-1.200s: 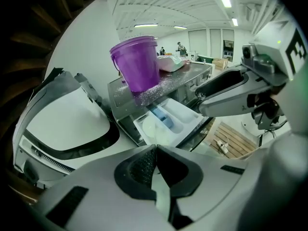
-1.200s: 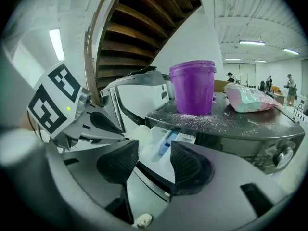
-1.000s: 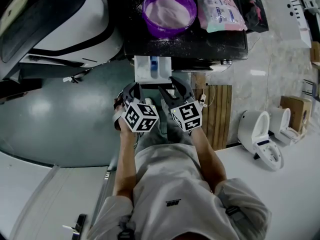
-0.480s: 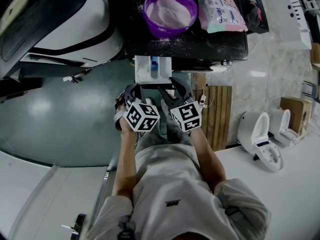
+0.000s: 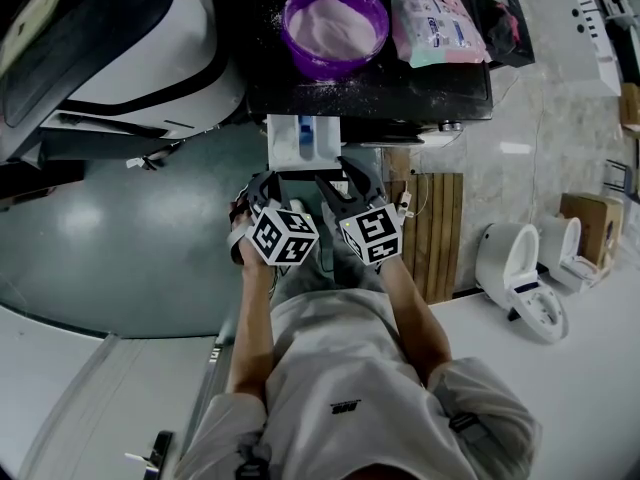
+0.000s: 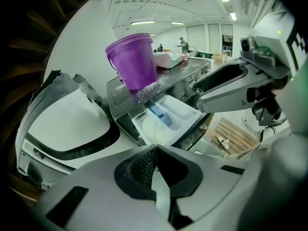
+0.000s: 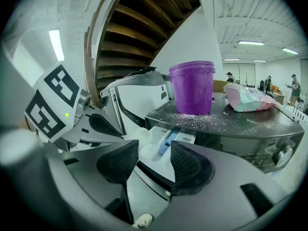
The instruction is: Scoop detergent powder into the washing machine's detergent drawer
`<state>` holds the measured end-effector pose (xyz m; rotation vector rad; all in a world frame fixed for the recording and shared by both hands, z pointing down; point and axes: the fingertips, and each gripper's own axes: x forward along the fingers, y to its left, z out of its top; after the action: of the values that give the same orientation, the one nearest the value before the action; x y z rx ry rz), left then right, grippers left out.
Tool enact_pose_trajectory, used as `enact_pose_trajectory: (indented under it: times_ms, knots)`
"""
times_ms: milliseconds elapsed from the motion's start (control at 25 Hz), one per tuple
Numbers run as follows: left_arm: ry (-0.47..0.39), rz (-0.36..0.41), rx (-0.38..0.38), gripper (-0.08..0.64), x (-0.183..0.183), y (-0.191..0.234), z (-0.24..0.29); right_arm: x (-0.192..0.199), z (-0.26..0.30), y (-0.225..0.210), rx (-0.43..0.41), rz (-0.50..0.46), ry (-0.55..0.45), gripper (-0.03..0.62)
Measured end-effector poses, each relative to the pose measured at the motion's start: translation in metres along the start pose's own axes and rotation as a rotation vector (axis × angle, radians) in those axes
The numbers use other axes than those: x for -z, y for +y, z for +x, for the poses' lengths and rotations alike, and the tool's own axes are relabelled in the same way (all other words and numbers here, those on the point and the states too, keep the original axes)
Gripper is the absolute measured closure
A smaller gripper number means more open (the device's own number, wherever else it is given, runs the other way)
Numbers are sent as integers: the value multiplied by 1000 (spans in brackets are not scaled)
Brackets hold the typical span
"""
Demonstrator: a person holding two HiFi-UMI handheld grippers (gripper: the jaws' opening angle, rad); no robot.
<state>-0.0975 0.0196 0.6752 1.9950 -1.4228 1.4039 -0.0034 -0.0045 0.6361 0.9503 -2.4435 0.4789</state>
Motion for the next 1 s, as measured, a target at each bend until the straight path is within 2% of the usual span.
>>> enact_pose_trajectory:
  times_ms: [200,320,560,720,1000]
  knots:
    - [-19,-11,-10,545,-5,4,-7,-1,-1,0,4,4,-3,385]
    - [-3,5,2,545,0,-2,-2,-3,-1,1,8,5,-8,385]
    - [-24,-55,49,545,2,-6,-6,-1,-3,3,7,-3,-6,385]
    - [-101,-158,81,545,-2,0,-15,-3,-5,4,9,-9,-12,385]
    - [-228,-243,110,545,-12,8,-33,-11,-12,6,22,-28,-28,385]
